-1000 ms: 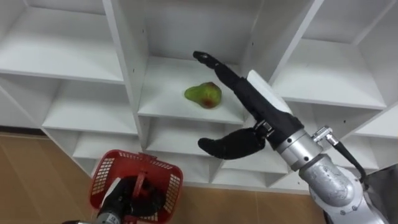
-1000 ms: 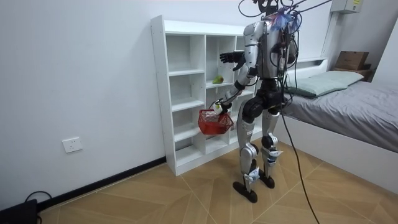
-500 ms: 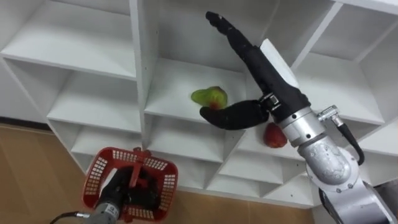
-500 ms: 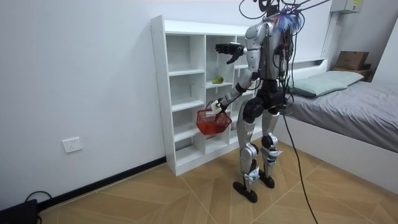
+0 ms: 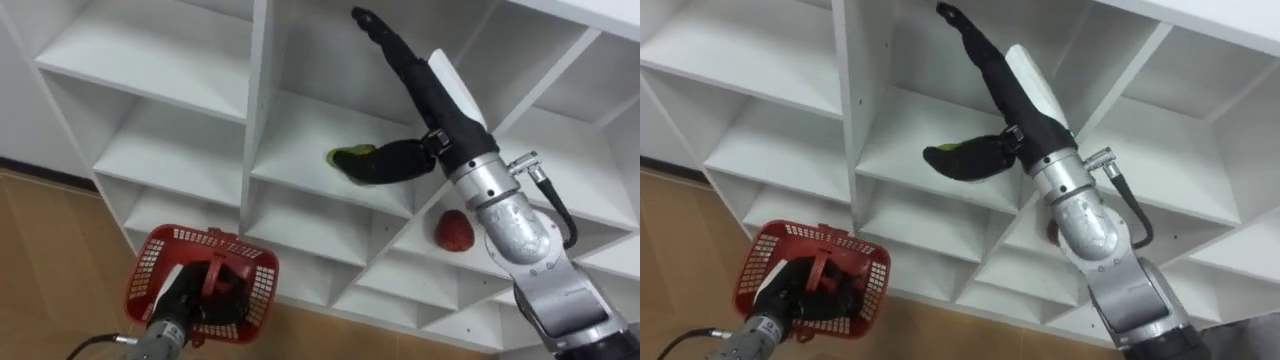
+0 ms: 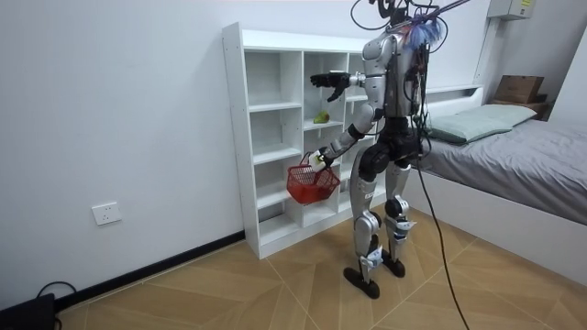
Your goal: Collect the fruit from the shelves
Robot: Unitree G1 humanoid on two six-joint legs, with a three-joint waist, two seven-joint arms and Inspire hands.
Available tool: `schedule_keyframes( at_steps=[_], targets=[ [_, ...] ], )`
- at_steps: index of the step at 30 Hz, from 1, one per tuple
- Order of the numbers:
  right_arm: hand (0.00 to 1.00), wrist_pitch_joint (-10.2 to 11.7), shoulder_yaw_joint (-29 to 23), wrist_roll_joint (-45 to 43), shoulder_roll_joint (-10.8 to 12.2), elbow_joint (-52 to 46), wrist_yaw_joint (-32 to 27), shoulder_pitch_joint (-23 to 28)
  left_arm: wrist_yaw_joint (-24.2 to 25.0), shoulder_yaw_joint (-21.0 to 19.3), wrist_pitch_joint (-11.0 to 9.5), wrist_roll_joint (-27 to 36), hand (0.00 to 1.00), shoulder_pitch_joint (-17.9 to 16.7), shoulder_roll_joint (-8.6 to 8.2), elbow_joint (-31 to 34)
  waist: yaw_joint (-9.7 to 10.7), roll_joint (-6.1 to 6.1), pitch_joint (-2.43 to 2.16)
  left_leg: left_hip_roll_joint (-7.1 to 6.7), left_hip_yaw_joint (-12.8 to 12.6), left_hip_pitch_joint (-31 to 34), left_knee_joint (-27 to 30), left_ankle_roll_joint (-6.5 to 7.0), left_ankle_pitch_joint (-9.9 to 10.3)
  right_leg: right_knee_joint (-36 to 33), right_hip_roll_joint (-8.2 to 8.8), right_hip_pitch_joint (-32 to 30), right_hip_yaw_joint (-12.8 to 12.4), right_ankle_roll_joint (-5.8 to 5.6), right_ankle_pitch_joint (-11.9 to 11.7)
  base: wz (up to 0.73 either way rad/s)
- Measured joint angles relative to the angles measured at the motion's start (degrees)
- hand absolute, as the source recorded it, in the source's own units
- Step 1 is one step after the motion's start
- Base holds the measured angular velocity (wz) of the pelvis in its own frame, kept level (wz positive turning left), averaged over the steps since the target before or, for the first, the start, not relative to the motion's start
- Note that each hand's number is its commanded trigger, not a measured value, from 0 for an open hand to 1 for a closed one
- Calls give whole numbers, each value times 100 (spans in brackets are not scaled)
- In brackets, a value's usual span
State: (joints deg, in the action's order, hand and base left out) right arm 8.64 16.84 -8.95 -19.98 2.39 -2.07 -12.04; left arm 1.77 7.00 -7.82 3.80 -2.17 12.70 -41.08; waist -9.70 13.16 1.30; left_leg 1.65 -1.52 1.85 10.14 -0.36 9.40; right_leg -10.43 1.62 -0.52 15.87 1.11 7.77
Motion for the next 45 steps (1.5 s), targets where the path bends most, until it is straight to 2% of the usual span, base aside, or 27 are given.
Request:
schedule_keyframes(
  at_steps=[5, 13, 16, 18, 19, 24, 35, 40, 45],
  targets=[
    [0, -4, -1, -38, -35, 647, -2, -135, 92, -18, 132, -237, 100, -1, 24, 12, -58, 105, -9, -23, 66, 61, 49, 0, 1, 76, 3, 21, 7, 0, 0, 10],
    [0, -7, -11, -4, -36, 1321, -36, -255, 336, -138, 154, -346, 100, 0, 8, 219, -124, 105, -4, -27, 220, 124, 144, -10, 10, 81, 5, 78, 144, -2, 1, 10],
    [0, 2, 9, -1, -35, 1584, -36, -256, 369, -125, 154, -341, 100, -14, 7, 214, -141, 97, 10, -33, 266, 135, 170, -11, 10, 82, 6, 123, 157, -2, 1, 10],
    [0, 1, 8, -1, -33, 1751, -37, -256, 369, -119, 154, -344, 100, -17, 23, 215, -145, 106, 56, -46, 344, 172, 184, -12, 10, 83, 10, 129, 163, -9, 6, 11],
    [0, 0, 5, -1, -34, 1771, -37, -257, 369, -119, 155, -350, 100, -22, 25, 216, -139, 105, 60, -49, 352, 194, 204, -13, 12, 84, 11, 121, 166, -13, 8, 9],
    [0, -57, -5, 181, -34, 1945, -32, -257, 389, -108, 215, -353, 100, -78, 72, 341, -118, 122, 51, -78, 485, 401, 365, -17, 13, 78, 17, 27, 245, -22, 14, 15],
    [0, -105, -7, 225, -34, 2041, -37, -254, 454, -107, 256, -352, 100, -200, 151, 606, -77, 130, 37, -101, 524, 480, 492, -4, 26, 67, 40, 28, 341, -21, 13, 2],
    [0, -86, 5, 226, -31, 2246, -37, -254, 548, 15, 257, -349, 100, -203, 168, 638, -79, 49, 23, -113, 540, 501, 570, 9, 38, 62, 58, 75, 413, -19, 12, 5],
    [0, 4, 29, 241, 47, 2646, -37, -256, 596, 226, 279, -348, 100, -255, 150, 637, -109, -94, -7, -145, 562, 487, 568, 25, 27, 58, 87, 117, 444, -22, 13, 2]
  ],
)
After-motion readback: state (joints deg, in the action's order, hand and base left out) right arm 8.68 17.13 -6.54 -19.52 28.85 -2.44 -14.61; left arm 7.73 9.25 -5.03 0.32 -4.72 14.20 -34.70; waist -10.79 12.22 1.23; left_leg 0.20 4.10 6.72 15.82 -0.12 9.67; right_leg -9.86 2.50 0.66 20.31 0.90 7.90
